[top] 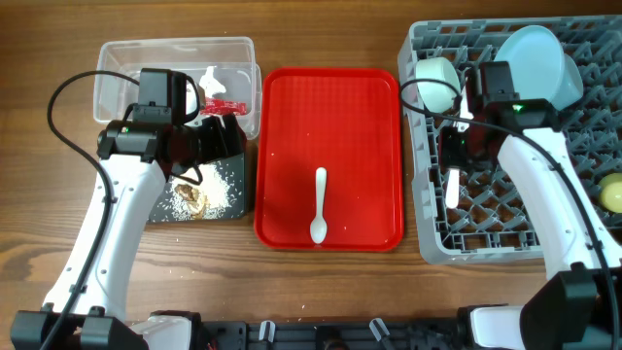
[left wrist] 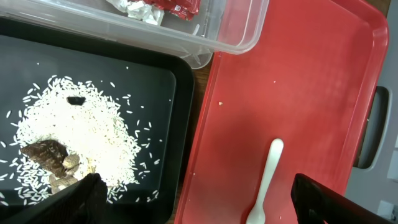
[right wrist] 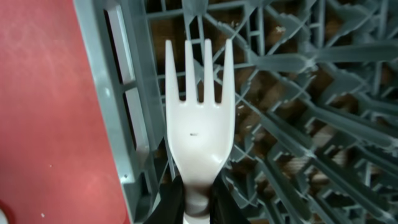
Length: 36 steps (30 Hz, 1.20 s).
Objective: Sort waste into correct bins and load items into the dishwasher rack
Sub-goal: 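Reach the right gripper to the white spoon and grasp it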
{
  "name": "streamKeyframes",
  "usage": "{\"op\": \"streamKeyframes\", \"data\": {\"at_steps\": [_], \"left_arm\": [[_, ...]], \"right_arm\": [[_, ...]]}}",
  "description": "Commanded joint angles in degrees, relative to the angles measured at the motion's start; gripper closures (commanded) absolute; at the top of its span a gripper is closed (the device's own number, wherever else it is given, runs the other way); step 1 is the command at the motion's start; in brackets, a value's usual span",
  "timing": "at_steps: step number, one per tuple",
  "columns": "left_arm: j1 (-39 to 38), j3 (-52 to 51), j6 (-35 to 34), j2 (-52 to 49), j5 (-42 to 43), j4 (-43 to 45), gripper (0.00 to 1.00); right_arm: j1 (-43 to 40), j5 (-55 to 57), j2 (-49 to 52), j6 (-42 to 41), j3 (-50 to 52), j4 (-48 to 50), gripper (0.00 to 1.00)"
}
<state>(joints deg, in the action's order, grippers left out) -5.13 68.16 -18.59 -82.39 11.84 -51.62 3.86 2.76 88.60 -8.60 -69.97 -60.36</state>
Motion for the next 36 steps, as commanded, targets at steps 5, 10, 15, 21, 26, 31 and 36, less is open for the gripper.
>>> {"op": "streamKeyframes", "data": {"at_steps": [5,10,15,21,26,31,36], "left_arm": [[0.11,0.35,-0.31,0.35,0.26,0.11,0.04],[0.11,0.35,-0.28,0.35,-0.83,-0.13,0.04],[0.17,0.35,-0.35,0.31,-8.39,-3.04,0.05],[4.68,0.35,-2.95,0.31,-9.97,-3.78,0.04],[9.66,0.35,-3.13,0.31,-9.97,-5.11,0.02],[11.47,0.35,-3.13,0.31,-9.99,-5.27,0.02],[11.47,0.35,-3.13,0.31,-9.97,-5.25,0.01]], "right_arm": [[0.02,-3.91,0.81,2.97,1.84,1.44,0.62],[0.07,-8.81,0.09,3.26,-5.07,-1.51,0.51],[5.88,-19.61,-0.81,0.35,-7.54,-0.5,0.47],[19.1,-19.37,2.86,-5.77,-5.68,1.75,0.45],[27.82,-17.03,11.28,-14.78,-5.68,1.81,0.45],[33.2,-16.35,20.92,-20.39,-5.68,2.82,0.45],[35.98,-15.74,28.26,-23.12,-5.68,3.58,0.45]]}}
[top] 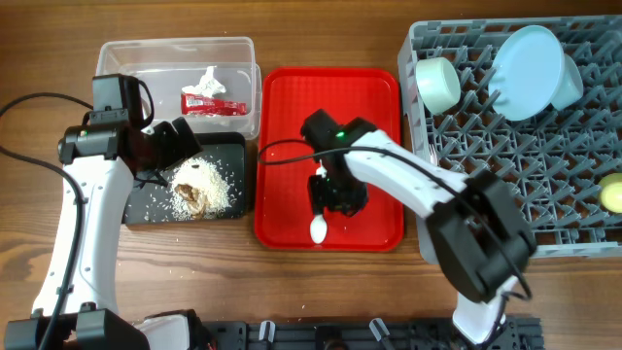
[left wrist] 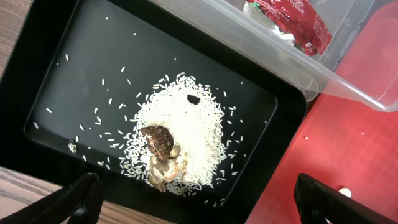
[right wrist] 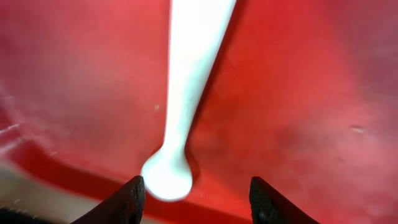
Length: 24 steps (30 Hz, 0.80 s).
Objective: Sort waste into correct bins and load items into the dishwasher rack
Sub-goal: 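Reach the right gripper to the white spoon and grasp it, then carry the spoon into the rack's left side with the right gripper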
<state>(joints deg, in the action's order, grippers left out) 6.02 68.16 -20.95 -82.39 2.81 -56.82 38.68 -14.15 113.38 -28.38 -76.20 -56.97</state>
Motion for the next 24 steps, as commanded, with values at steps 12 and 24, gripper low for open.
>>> {"op": "streamKeyframes", "data": {"at_steps": [12,24], "left_arm": [[0.33,0.35,-0.76,0.31,-0.72,-0.02,0.0],[0.31,0.35,-0.76,0.31,-0.72,-0.02,0.0]], "right_arm": [[3.76,1.25,5.29,-4.96,0.55,-4.66,0.45],[3.8,4.04,5.29,-6.1,0.55,-1.86,0.57]]}}
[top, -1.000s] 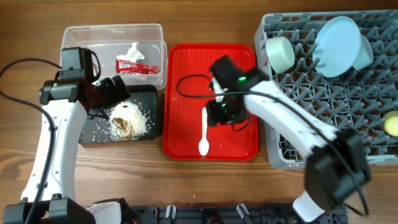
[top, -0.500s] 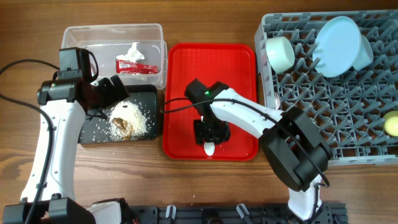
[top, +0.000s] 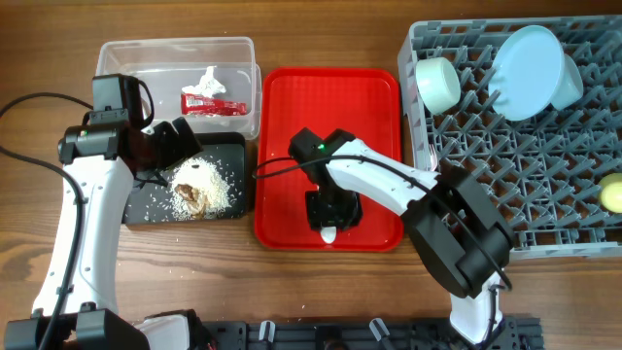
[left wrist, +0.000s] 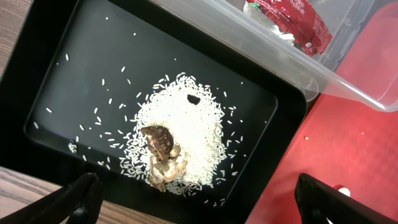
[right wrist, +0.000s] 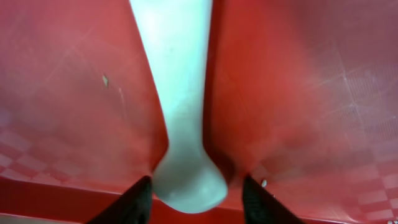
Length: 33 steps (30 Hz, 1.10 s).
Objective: Sort waste into correct bins and load items into the dishwasher rack
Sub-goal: 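Carry the spoon into the rack's left side with the right gripper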
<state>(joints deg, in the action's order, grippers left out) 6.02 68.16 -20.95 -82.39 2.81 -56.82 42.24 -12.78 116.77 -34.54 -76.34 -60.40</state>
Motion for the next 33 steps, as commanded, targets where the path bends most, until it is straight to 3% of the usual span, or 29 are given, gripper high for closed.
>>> {"op": "streamKeyframes", "data": {"at_steps": [1,12,17,21,26,33], "left_arm": [[0.31,0.35,-0.76,0.31,-0.72,-0.02,0.0],[0.31,0.35,-0.76,0.31,-0.72,0.0,0.0],[0.33,0.35,-0.76,0.31,-0.72,0.0,0.0],[0.31,0.35,-0.76,0.31,-0.72,0.0,0.0],[0.31,0.35,-0.76,0.31,-0.72,0.0,0.0],[0.31,0.35,-0.76,0.31,-0.72,0.0,0.0]], "right_arm": [[0.31,2.71,1.9,0.04,0.68,1.33,0.6],[0.31,4.85,1.9,1.64,0.72,-0.11,0.63],[0.26,4.85,1.68,3.08,0.61,-0.55,0.78],[-0.61,4.87,-0.83,3.39,0.44,-0.72,0.8],[-5.88,5.4,-9.2,7.74,-1.6,-2.01,0.81],[-19.71,10.58,-23.65,16.74,-5.25,-8.26,0.81]]}}
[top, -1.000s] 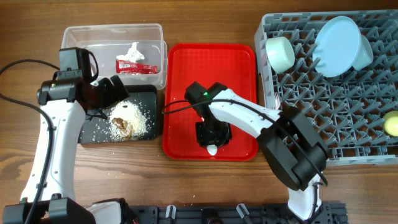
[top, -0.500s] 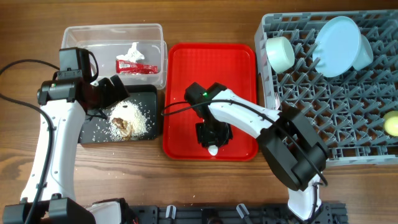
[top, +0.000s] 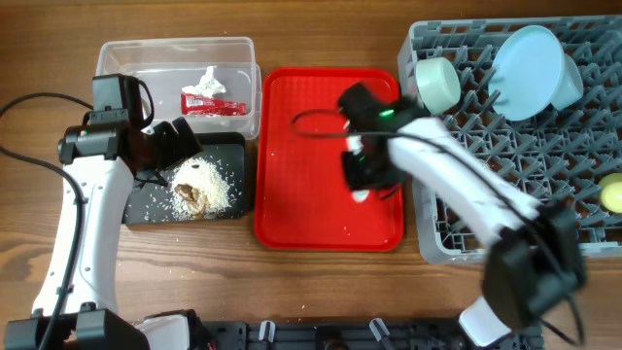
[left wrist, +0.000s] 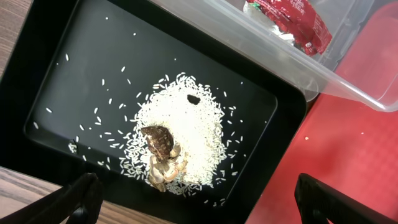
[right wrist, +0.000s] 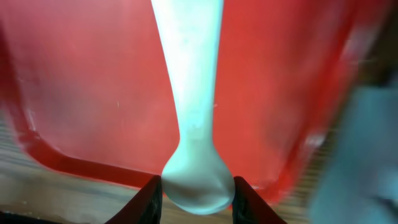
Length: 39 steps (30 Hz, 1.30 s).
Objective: Sort waste into correct bins and load items into the dishwasher rack
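My right gripper [right wrist: 196, 194] is shut on the bowl end of a white plastic spoon [right wrist: 189, 87], whose handle points away from me. In the overhead view the right gripper [top: 364, 180] hangs over the right part of the red tray [top: 292, 126], close to the grey dishwasher rack [top: 486, 204]. Over the black tray of rice [top: 155, 209], my left gripper [left wrist: 202, 199] stands open with nothing between its fingers [left wrist: 81, 194]. A brown food scrap [left wrist: 158, 142] lies on the rice.
A clear bin [top: 126, 68] behind the black tray holds a red wrapper [top: 209, 101] and crumpled white paper. The rack carries a pale green cup [top: 437, 85], a light blue bowl [top: 535, 58] and a yellow thing [top: 610, 192] at its right edge.
The right gripper stood with its fingers either side of the spoon's bowl at the tray's front. Now it is shut on the spoon, lifted, and further right and back. The left arm is unchanged.
First the right gripper held a white fork over the rack while the spoon lay on the red tray. Then it was open above the spoon, the fork gone from it, and the left gripper was over the rice tray. It then straddled the spoon, and now holds it.
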{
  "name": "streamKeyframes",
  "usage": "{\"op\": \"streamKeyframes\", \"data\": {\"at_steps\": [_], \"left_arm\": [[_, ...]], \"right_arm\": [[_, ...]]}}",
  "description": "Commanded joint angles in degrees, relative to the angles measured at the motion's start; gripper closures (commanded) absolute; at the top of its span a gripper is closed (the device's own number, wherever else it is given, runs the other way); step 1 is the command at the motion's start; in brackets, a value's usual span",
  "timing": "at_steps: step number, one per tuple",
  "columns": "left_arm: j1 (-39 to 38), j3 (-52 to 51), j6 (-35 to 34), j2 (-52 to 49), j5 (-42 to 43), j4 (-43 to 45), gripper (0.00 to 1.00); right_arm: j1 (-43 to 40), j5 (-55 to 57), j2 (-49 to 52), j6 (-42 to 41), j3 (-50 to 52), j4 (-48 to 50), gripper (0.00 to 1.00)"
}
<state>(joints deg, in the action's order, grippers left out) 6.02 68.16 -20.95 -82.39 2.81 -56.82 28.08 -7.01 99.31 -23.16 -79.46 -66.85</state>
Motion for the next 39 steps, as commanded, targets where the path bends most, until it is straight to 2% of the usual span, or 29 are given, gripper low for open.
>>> {"op": "streamKeyframes", "data": {"at_steps": [1,7,13,15,21,25,26,28,31,33,35,39], "left_arm": [[0.31,0.35,-0.76,0.31,-0.72,0.0,0.0],[0.31,0.35,-0.76,0.31,-0.72,0.0,0.0],[0.31,0.35,-0.76,0.31,-0.72,0.0,0.0],[0.31,0.35,-0.76,0.31,-0.72,0.0,0.0],[0.31,0.35,-0.76,0.31,-0.72,0.04,0.0],[-0.28,0.35,-0.68,0.31,0.72,0.31,0.0],[-0.61,0.35,-0.46,0.31,1.49,0.74,0.0],[-2.56,0.35,0.0,0.31,2.73,3.15,0.0],[-6.47,0.35,5.03,-0.09,2.91,5.97,0.0],[-9.73,0.33,8.76,-0.83,2.93,5.44,0.0],[-11.5,0.31,9.2,-1.46,2.91,3.02,0.0],[-12.57,0.31,8.55,-1.68,3.21,-6.32,0.0]], "right_arm": [[-7.91,5.92,-7.58,6.8,-2.12,-2.6,0.81],[-19.45,7.45,-8.17,12.79,0.42,-4.57,0.8],[-22.01,7.45,-5.2,14.4,5.77,-2.95,0.79],[-21.99,7.41,-4.63,14.38,5.99,-2.4,0.61],[-22.01,7.45,-4.7,14.1,5.79,-1.14,0.52],[-22.23,7.02,-6.8,13.31,2.08,1.4,0.49],[-22.23,6.47,-7.52,13.35,1.42,2.82,0.41],[-22.23,3.13,-8.98,14.95,0.63,8.72,0.19],[-22.23,-3.19,-8.87,20.68,0.63,13.27,0.12],[-22.32,-4.79,-8.79,22.34,0.66,11.76,0.08],[-22.34,-4.98,-8.79,22.34,0.66,9.64,0.08],[-22.34,-7.76,-9.46,22.56,0.87,5.84,0.0]]}}
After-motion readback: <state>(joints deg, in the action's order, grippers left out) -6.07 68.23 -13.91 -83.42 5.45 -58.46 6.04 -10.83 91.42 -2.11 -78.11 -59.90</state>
